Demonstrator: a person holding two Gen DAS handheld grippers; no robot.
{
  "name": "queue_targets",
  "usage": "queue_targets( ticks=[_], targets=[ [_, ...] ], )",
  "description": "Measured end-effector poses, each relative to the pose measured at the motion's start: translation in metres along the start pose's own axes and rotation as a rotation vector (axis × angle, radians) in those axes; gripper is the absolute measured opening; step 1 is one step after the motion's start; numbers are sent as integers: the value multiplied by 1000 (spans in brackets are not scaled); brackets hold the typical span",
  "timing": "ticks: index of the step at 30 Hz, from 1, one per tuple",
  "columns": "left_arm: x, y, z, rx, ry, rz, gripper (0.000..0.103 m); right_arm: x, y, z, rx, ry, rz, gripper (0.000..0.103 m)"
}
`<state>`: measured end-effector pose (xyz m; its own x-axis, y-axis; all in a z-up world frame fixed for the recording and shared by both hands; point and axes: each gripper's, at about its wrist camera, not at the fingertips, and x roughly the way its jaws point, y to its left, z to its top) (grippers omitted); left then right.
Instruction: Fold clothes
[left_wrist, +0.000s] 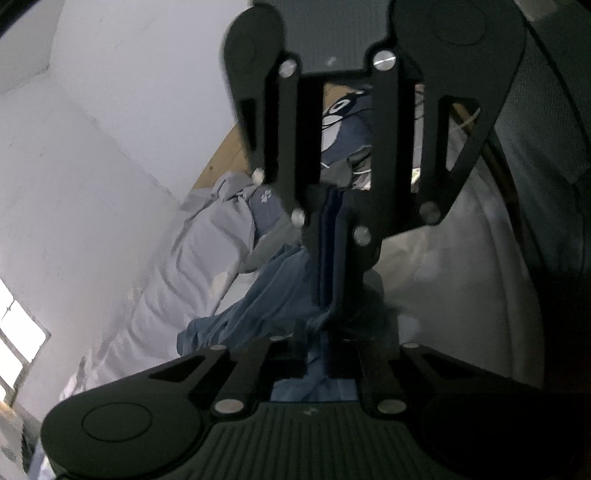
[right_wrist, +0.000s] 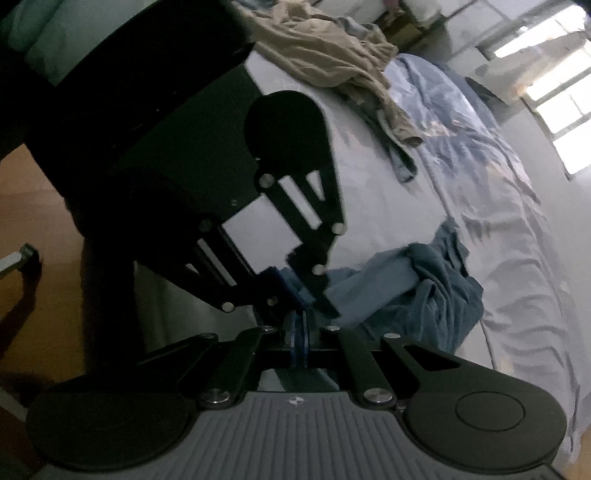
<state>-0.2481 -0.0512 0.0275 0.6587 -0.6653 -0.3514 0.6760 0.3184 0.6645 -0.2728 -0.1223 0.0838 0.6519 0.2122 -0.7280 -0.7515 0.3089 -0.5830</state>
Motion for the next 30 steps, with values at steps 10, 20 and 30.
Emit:
queue_targets(
  ticks=[10, 20, 30],
  targets=[
    [-17, 73, -20, -545, -4, 145, 6, -17, -47, -21, 295, -8, -182, 17],
    [-55, 158, -103, -1306, -110, 278, 4, -8, -66, -19, 511, -81, -215, 25],
    [-101, 180, -173, -1656, -180, 436, 2, 43, -109, -30, 656, -65, -255, 49]
  ],
)
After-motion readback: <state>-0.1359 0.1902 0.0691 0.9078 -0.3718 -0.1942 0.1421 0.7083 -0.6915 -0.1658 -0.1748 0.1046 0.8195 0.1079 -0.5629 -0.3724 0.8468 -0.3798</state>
